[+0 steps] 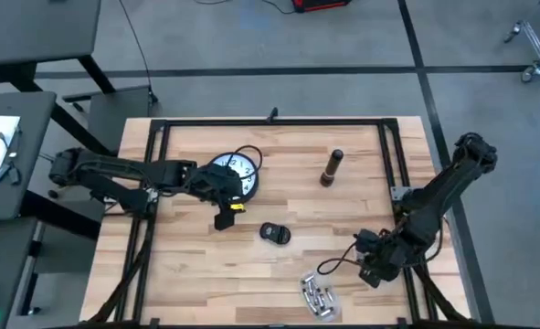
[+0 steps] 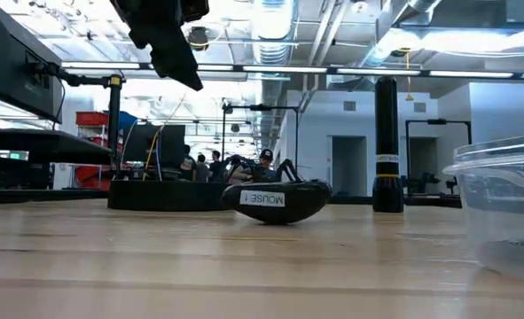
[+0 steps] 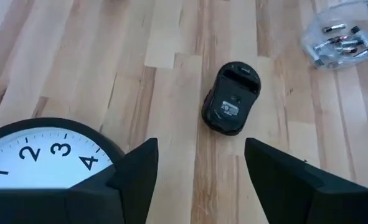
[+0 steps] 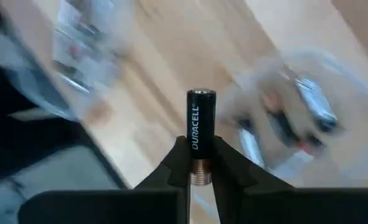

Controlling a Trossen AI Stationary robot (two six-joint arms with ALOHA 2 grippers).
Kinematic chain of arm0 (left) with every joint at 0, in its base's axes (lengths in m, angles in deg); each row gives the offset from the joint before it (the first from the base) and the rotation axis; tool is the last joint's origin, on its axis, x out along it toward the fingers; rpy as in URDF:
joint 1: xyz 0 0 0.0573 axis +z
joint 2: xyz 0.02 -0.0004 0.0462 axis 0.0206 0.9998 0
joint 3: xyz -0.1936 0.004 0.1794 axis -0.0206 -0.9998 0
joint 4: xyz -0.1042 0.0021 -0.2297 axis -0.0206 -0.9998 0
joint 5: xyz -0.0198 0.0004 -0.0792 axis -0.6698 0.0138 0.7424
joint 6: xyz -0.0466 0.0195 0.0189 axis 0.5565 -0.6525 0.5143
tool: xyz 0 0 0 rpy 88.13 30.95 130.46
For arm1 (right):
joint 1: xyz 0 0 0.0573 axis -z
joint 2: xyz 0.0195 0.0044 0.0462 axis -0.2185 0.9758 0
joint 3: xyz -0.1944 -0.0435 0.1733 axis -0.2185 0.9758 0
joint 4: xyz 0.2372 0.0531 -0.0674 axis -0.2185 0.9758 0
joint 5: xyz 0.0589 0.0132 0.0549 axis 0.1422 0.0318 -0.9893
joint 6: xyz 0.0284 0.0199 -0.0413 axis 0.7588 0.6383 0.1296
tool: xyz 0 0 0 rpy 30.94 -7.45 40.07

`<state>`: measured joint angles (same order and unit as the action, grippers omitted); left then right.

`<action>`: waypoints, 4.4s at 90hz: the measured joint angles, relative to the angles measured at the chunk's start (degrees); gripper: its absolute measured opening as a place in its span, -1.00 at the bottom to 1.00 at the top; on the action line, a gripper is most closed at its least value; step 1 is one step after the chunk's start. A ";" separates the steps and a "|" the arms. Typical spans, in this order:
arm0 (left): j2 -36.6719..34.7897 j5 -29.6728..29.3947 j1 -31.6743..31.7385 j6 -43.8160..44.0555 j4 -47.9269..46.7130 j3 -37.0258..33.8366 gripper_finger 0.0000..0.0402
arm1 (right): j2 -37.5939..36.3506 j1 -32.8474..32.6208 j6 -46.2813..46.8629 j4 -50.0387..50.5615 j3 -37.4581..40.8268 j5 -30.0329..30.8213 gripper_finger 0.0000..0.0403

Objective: Insert battery
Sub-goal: Insert the brown battery into the black computer mouse battery compartment

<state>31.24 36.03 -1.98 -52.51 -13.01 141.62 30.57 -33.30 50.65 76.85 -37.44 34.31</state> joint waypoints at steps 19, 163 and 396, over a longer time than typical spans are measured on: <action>8.74 1.51 0.29 -3.81 6.03 -0.13 0.08 | 10.80 10.67 -12.84 -21.21 -0.05 2.08 -0.89; 26.37 8.66 1.73 -1.54 17.02 0.97 0.08 | 31.59 28.90 -35.83 -29.39 -9.25 -6.55 -0.93; -0.84 10.66 -6.91 -39.22 29.71 0.97 0.08 | 18.80 39.68 -46.71 -29.50 -27.18 -23.45 -0.95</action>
<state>30.40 46.69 -8.88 -91.73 16.70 142.60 49.37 6.38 3.94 47.35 -64.62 10.86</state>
